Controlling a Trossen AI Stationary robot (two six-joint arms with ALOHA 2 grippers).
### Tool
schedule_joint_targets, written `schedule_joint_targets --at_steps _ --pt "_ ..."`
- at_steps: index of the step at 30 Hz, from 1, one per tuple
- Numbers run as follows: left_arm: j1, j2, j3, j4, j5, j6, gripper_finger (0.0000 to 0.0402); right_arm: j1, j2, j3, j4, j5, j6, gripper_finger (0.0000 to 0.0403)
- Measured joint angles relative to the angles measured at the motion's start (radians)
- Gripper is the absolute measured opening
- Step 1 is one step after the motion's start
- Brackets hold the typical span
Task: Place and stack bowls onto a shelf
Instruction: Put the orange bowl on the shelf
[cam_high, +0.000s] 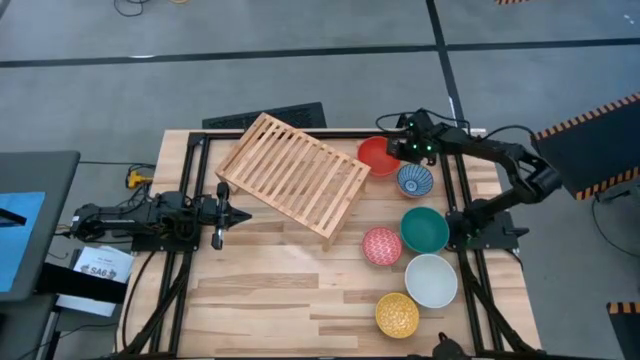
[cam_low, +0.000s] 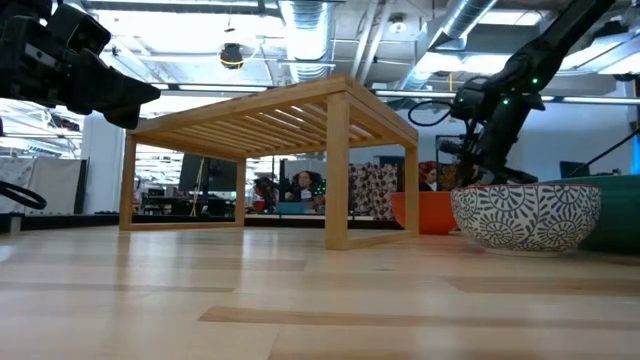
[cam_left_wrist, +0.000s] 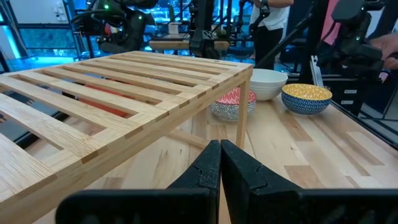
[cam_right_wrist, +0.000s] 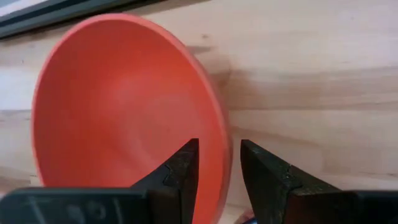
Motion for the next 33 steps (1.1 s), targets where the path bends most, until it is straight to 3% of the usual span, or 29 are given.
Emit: schedule_joint_targets --at_steps 4,9,21,29,33 --pt "0.0 0.0 0.0 0.0 0.0 0.0 0.0 0.014 0.005 0.0 0.002 0.025 -0.015 0.0124" --pt "0.0 0.0 0.0 0.0 0.0 0.0 0.0 0.013 -0.037 0.008 0.001 0.027 -0.044 0.0028" --pt "0.0 0.0 0.0 0.0 0.0 0.0 0.0 0.051 -0.188 0.321 -0.106 0.002 -0.072 0.0028" --pt "0.0 0.0 0.0 0.0 0.0 0.0 0.0 0.282 -0.045 0.648 -0.171 -0.031 -0.096 0.0028" --pt "0.0 0.0 0.0 0.0 0.0 0.0 0.0 0.382 0.056 0.793 -0.262 -0.11 -0.141 0.0028"
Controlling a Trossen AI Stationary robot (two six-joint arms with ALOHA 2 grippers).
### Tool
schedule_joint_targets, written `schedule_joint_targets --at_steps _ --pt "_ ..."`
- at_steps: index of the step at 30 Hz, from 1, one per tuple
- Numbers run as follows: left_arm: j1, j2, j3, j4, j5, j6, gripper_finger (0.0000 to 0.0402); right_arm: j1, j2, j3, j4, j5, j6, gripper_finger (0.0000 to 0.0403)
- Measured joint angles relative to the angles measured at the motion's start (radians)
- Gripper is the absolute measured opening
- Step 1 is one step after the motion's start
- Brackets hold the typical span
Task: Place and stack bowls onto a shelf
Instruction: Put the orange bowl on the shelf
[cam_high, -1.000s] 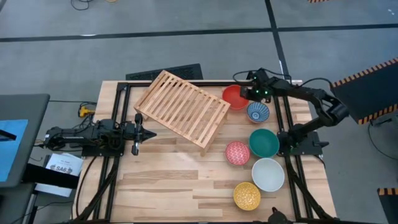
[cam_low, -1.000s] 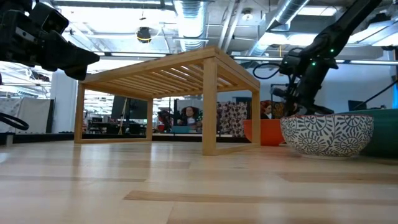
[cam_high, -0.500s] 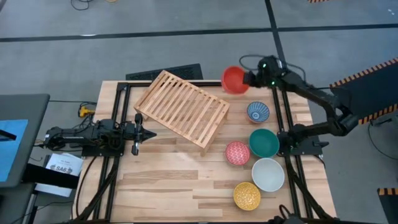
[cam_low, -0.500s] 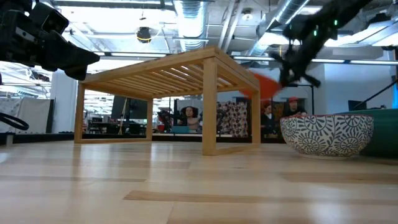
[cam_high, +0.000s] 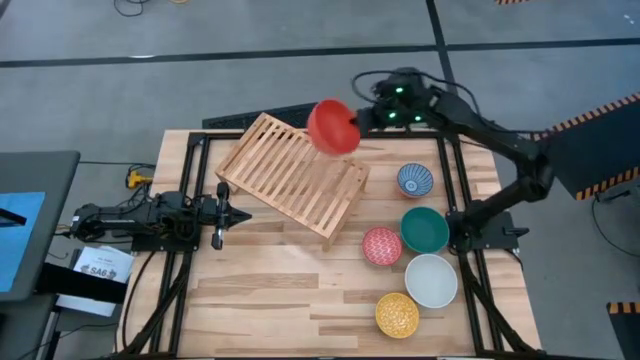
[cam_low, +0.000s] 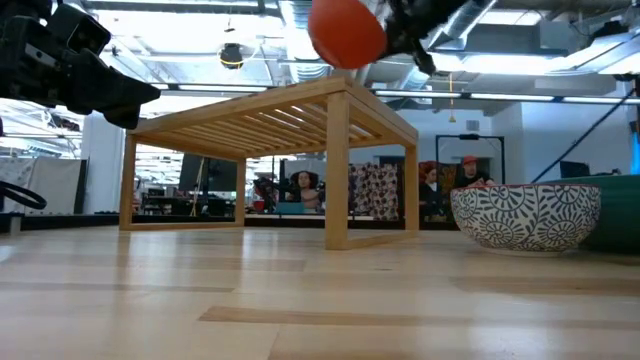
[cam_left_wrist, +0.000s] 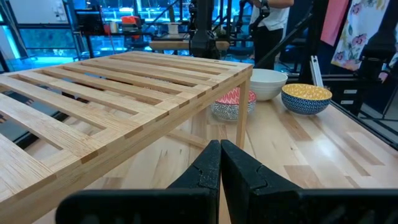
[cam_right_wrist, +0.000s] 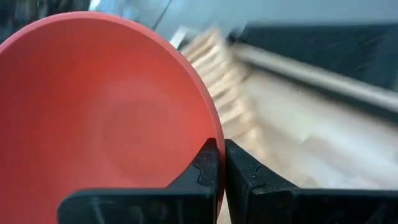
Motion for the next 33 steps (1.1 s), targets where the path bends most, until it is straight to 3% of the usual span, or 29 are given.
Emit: schedule_joint_targets --at_steps 6,11,24,33 --pt "0.0 0.0 0.0 0.0 0.0 0.0 0.0 0.127 0.103 0.146 -0.167 0.002 -0.064 0.0028" --pt "0.0 0.0 0.0 0.0 0.0 0.0 0.0 0.193 0.17 0.19 -0.313 0.108 -0.088 0.0028" --pt "0.0 0.0 0.0 0.0 0.0 0.0 0.0 0.214 0.256 0.194 -0.316 0.14 -0.087 0.0031" --pt "0.0 0.0 0.0 0.0 0.0 0.0 0.0 0.215 0.254 0.194 -0.314 0.169 -0.091 0.0061"
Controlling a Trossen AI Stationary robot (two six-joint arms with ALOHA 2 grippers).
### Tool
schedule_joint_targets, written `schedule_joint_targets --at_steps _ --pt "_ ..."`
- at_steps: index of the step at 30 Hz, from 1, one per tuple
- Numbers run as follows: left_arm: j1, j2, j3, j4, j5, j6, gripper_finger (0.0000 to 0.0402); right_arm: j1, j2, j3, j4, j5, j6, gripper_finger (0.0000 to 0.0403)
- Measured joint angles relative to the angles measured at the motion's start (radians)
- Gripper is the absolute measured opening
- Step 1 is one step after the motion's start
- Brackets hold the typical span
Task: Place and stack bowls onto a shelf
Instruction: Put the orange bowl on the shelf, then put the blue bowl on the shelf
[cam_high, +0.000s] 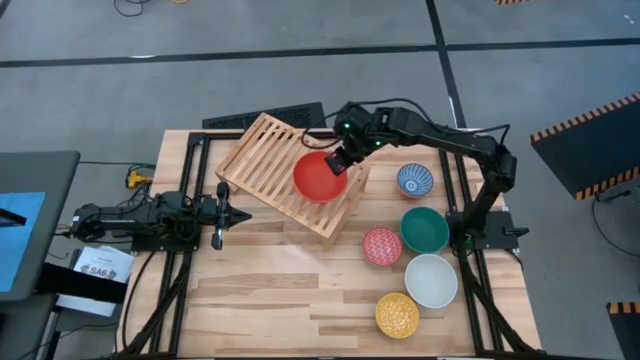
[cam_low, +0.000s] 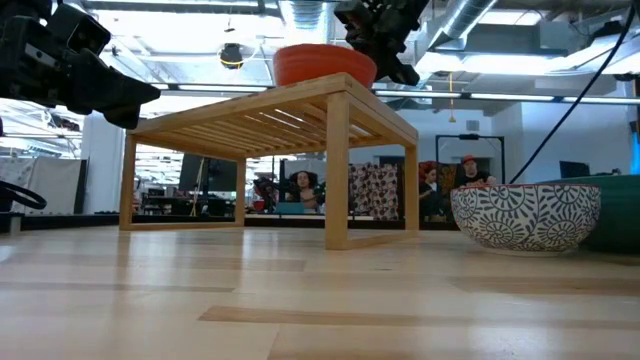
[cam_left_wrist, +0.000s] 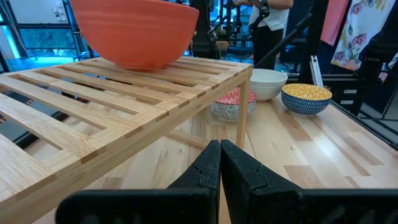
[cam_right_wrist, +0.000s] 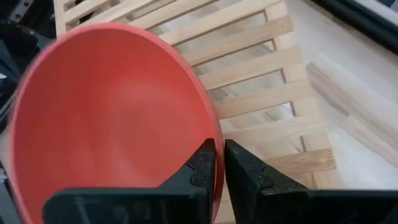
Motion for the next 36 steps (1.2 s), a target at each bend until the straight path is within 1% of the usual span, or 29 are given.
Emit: schedule_joint_targets --at_steps 8,11,14,21,25,28,32,34,36 --pt "0.0 0.0 0.0 0.0 0.0 0.0 0.0 0.001 0.0 0.0 -0.001 -0.005 -0.03 0.0066" --pt "0.0 0.0 0.0 0.0 0.0 0.0 0.0 0.001 0.0 0.0 -0.001 -0.012 -0.052 0.0078" --pt "0.0 0.0 0.0 0.0 0.0 0.0 0.0 0.001 0.0 0.0 -0.001 -0.013 -0.058 0.0107" --pt "0.0 0.0 0.0 0.0 0.0 0.0 0.0 -0.012 -0.008 -0.002 -0.008 -0.012 -0.091 0.0195" --pt "0.0 0.0 0.0 0.0 0.0 0.0 0.0 -0.046 -0.036 -0.002 -0.025 -0.012 -0.132 0.0228" --pt "0.0 0.0 0.0 0.0 0.0 0.0 0.0 -0.073 -0.073 -0.001 -0.04 -0.012 -0.163 0.0237" --pt "0.0 0.0 0.0 0.0 0.0 0.0 0.0 -0.107 -0.138 -0.001 -0.109 -0.012 -0.218 0.0239" --pt "0.0 0.0 0.0 0.0 0.0 0.0 0.0 -0.125 -0.174 -0.001 -0.171 -0.01 -0.243 0.0239" --pt "0.0 0.0 0.0 0.0 0.0 0.0 0.0 -0.131 -0.214 -0.001 -0.216 0.013 -0.262 0.024"
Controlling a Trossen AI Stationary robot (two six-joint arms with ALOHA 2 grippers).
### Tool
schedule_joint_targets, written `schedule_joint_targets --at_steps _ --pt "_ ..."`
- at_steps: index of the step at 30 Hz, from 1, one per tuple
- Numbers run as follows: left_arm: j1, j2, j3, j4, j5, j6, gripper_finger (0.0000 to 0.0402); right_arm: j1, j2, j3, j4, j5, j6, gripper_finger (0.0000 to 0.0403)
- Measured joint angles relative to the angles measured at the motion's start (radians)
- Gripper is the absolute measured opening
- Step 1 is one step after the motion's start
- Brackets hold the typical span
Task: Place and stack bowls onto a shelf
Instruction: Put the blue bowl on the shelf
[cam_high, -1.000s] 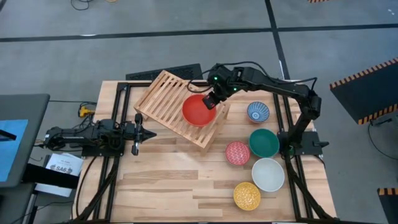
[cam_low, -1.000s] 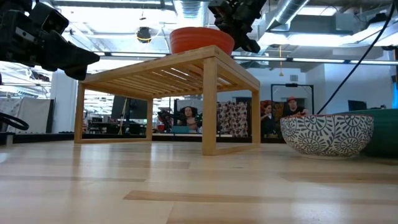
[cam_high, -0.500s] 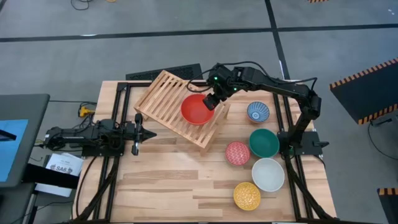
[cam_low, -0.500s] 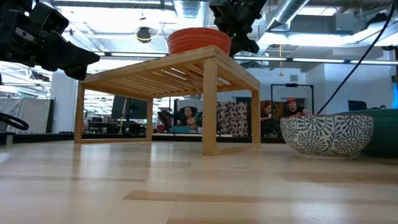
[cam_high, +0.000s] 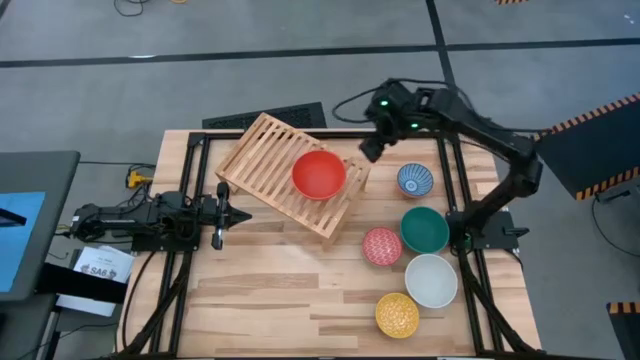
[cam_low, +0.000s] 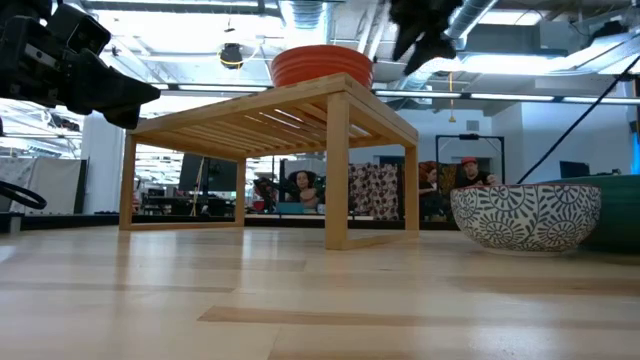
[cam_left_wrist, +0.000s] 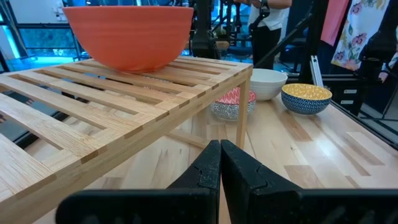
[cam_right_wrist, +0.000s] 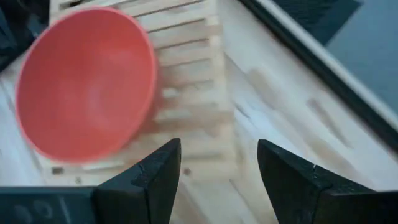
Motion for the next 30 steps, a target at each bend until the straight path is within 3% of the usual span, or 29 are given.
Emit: schedule_joint_targets --at_steps 4,9,18,21,27,30 --pt "0.0 0.0 0.0 0.0 0.0 0.0 0.0 0.003 -0.12 -0.077 -0.035 0.073 -0.022 0.024" --pt "0.0 0.0 0.0 0.0 0.0 0.0 0.0 0.003 -0.34 -0.301 0.022 0.079 -0.019 0.024" --pt "0.0 0.0 0.0 0.0 0.0 0.0 0.0 0.066 -0.691 -0.64 0.436 0.056 0.11 0.024" --pt "0.0 0.0 0.0 0.0 0.0 0.0 0.0 0.097 -0.749 -0.693 0.527 0.057 0.105 0.024" --pt "0.0 0.0 0.0 0.013 -0.07 -0.005 0.0 0.115 -0.76 -0.711 0.491 0.067 0.109 0.024" --pt "0.0 0.001 0.0 0.059 -0.089 -0.1 0.0 0.119 -0.75 -0.711 0.507 0.047 0.136 0.024"
